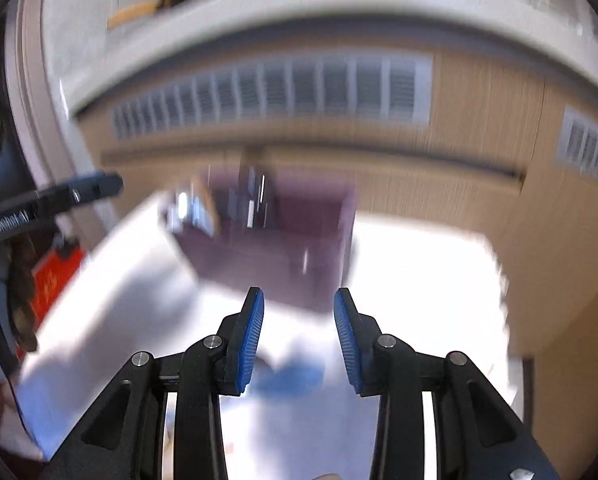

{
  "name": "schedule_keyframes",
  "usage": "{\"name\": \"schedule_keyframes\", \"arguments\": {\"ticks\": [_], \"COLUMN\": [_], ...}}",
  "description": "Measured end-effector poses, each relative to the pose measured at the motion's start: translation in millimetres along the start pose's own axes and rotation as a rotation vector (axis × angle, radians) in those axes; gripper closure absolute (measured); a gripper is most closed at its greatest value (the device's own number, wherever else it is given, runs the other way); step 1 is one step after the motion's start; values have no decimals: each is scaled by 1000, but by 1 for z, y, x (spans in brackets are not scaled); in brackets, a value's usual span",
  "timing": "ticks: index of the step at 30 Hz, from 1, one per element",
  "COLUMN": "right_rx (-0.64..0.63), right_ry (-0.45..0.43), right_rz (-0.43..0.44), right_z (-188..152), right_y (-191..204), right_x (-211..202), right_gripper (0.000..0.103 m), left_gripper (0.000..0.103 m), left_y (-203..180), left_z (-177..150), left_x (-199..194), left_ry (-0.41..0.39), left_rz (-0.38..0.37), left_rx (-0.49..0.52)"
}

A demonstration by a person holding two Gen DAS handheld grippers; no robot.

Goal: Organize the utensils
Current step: 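Grasp the blue plastic spoon with the left gripper while the right reaches the metal spatula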

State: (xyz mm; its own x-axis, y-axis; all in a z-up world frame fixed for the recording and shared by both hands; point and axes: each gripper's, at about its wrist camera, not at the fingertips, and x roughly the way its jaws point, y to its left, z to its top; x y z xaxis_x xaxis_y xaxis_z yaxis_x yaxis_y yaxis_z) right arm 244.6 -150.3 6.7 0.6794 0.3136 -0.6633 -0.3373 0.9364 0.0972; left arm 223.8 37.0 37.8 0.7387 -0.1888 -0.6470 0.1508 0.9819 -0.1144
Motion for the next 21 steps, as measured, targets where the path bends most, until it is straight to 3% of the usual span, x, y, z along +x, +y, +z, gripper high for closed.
{"name": "schedule_keyframes", "arguments": {"ticks": [4,6,9,12,21], "right_rx": [120,307,456,432,135], "right_ry": [126,174,211,220,278], "right_rz": [-20,28,24,59,25], "right_z": [-41,-55,-65,-74,-96], "right_y": [-4,-18,-25,-15,47], "right_x": [23,36,42,36,18], "right_gripper": [68,68,68,68,68], "left_gripper": [54,54,54,54,54], "left_y": [12,18,24,28,19], "left_z": [-39,-48,-57,-63,-59], "left_x": [13,15,12,8,7], "left_ry": [92,112,125,128,124], "left_rz": [44,57,71,71,43], "left_rx": [-56,-75,-80,-82,-72]}}
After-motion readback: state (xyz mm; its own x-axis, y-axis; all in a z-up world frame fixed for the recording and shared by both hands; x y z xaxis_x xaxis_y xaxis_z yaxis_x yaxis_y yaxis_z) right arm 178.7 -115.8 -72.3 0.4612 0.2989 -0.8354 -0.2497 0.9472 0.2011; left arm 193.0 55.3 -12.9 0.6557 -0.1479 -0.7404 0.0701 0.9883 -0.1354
